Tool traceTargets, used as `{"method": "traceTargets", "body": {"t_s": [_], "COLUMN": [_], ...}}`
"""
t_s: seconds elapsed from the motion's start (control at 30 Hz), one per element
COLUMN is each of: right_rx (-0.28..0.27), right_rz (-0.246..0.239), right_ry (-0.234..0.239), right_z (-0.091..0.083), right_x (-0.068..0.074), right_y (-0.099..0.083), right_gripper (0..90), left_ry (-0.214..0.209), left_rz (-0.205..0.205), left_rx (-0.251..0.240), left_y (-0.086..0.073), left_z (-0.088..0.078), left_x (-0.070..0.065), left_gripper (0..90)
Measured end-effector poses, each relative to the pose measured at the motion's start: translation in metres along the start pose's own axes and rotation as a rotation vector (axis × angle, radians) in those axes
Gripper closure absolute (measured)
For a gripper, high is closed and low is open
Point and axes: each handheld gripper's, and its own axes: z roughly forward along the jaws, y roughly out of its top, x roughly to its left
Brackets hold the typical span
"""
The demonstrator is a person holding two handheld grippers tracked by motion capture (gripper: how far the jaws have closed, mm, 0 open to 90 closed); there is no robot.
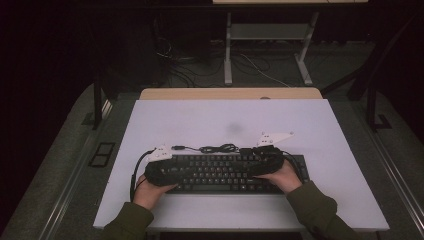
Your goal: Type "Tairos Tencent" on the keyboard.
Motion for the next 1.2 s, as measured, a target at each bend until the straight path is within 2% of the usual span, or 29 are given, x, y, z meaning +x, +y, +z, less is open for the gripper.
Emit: {"method": "traceTargets", "body": {"t_s": [0.17, 0.6, 0.87, 1.2], "right_rx": [0.003, 0.007, 0.005, 0.013], "right_rz": [-0.006, -0.013, -0.015, -0.016], "right_ry": [0.010, 0.028, 0.024, 0.016], "right_z": [0.006, 0.024, 0.030, 0.032], "right_x": [0.000, 0.003, 0.004, 0.005], "right_y": [0.003, 0.011, 0.012, 0.010], "right_gripper": [33.5, 31.3, 30.8, 30.7], "left_ry": [0.014, -0.001, 0.017, 0.002], "left_rz": [-0.007, -0.005, -0.003, -0.029], "left_rx": [0.013, 0.043, 0.070, 0.082], "left_y": [-0.001, -0.003, -0.005, -0.009], "left_z": [-0.001, -0.002, -0.003, -0.007], "left_x": [0.002, 0.005, 0.008, 0.012], "left_gripper": [69.9, 88.7, 88.9, 88.9]}}
